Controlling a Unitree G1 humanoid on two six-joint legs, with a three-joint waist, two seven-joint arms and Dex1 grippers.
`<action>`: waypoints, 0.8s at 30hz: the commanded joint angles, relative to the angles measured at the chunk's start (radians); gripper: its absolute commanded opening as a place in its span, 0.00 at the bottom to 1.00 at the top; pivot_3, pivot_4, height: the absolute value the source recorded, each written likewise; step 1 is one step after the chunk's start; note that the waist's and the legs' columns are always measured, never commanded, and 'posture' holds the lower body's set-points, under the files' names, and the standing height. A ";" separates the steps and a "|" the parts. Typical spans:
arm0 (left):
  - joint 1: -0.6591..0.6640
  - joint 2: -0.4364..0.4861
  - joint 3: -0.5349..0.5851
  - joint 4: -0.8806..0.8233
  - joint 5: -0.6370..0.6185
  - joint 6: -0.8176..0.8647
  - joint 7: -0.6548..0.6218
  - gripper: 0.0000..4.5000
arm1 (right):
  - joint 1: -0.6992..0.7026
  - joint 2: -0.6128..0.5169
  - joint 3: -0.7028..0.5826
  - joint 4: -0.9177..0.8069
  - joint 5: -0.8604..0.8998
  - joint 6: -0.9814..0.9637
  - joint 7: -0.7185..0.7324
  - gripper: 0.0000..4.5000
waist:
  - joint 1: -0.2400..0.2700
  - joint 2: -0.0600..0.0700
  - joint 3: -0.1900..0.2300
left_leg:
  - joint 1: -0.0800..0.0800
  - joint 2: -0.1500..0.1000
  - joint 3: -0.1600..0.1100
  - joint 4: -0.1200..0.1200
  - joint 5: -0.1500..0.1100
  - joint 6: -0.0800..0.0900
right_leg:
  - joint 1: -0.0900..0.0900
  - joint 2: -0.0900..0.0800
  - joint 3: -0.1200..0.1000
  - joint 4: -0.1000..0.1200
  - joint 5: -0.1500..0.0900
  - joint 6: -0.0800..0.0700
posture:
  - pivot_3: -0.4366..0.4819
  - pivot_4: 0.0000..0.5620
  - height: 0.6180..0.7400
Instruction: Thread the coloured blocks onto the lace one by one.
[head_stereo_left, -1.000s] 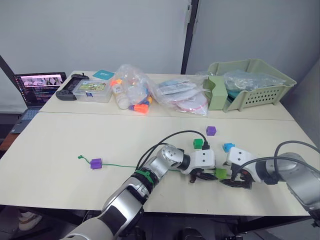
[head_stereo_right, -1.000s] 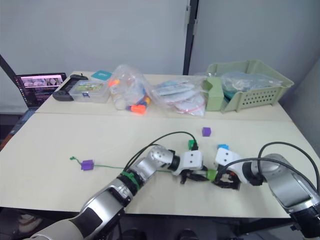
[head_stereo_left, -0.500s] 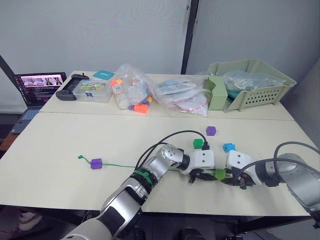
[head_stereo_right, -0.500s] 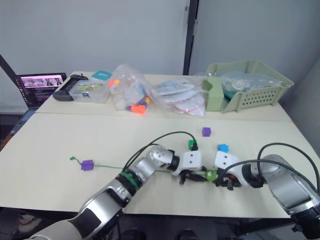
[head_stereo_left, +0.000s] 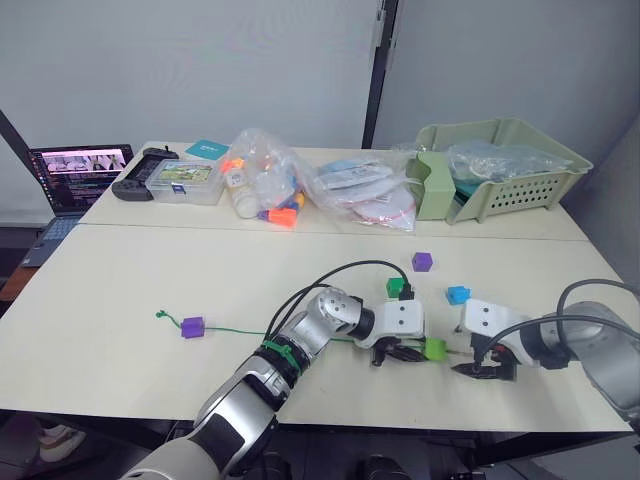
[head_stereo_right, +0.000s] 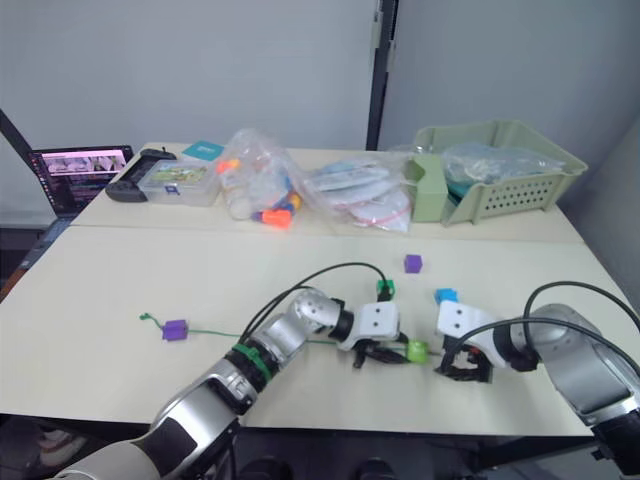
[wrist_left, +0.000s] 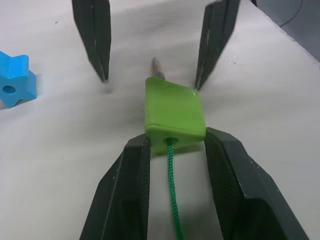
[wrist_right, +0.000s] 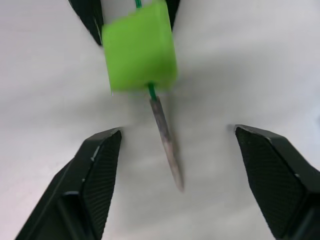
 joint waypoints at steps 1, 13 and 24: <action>0.014 0.008 -0.010 -0.011 0.015 0.012 -0.008 0.25 | 0.002 -0.008 0.012 0.019 -0.029 -0.008 0.007 0.85 | -0.001 0.000 0.000 | 0.000 0.000 0.000 0.000 0.000 0.000 | 0.000 0.000 0.000 0.000 0.000 0.000 | 0.48 0.27 0.98; 0.025 0.019 -0.009 -0.036 0.010 0.021 -0.011 0.25 | -0.030 0.031 0.032 0.031 -0.025 0.041 0.010 0.13 | -0.009 0.000 0.000 | 0.004 0.000 0.000 0.000 0.000 0.000 | 0.004 0.000 0.000 0.000 0.000 0.000 | 0.48 0.27 0.98; 0.069 0.119 0.034 -0.168 -0.033 0.033 -0.060 0.25 | -0.058 0.015 0.026 0.010 0.002 0.087 0.055 0.00 | -0.008 0.000 0.000 | 0.004 0.001 0.000 0.000 0.000 0.000 | 0.003 0.000 0.000 0.000 0.000 0.000 | 0.48 0.27 0.98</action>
